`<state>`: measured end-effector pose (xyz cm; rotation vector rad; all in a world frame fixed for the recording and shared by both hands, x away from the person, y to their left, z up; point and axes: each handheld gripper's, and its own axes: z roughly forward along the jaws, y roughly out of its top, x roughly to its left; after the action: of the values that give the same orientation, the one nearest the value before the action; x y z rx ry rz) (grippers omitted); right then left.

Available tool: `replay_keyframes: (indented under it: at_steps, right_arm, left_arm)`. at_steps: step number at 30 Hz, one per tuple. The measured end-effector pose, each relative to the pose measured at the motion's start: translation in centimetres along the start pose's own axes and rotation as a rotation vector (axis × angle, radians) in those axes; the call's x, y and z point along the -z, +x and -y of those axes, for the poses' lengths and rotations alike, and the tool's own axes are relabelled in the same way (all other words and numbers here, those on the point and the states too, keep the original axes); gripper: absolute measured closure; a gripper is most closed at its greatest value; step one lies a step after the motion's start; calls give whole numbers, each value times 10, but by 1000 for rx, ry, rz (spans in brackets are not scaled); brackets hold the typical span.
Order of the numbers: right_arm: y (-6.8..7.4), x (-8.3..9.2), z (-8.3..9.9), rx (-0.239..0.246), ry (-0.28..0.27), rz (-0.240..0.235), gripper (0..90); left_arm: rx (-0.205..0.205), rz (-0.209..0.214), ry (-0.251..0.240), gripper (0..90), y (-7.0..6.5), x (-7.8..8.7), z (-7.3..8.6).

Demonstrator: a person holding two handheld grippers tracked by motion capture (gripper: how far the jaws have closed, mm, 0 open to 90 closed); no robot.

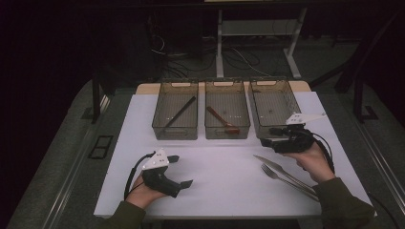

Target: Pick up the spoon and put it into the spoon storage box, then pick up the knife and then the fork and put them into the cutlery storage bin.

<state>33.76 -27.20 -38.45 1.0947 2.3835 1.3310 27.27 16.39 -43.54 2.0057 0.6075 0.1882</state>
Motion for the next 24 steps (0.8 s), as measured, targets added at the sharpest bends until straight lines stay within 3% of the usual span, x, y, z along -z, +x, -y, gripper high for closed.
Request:
replay_keyframes:
  at_steps: [10,15,19,24]
  right_arm:
    - [-4,25,21,-8,12,-14,340]
    - [-3,32,27,-11,49,-18,325]
    - [-5,37,32,4,111,-4,364]
    - [-3,38,37,53,264,25,455]
  left_arm:
    - [0,-6,0,0,-1,2,0]
    - [-1,-8,-4,0,-1,2,0]
    - [1,-7,-2,0,0,2,0]
    - [1,-8,-2,0,-1,3,0]
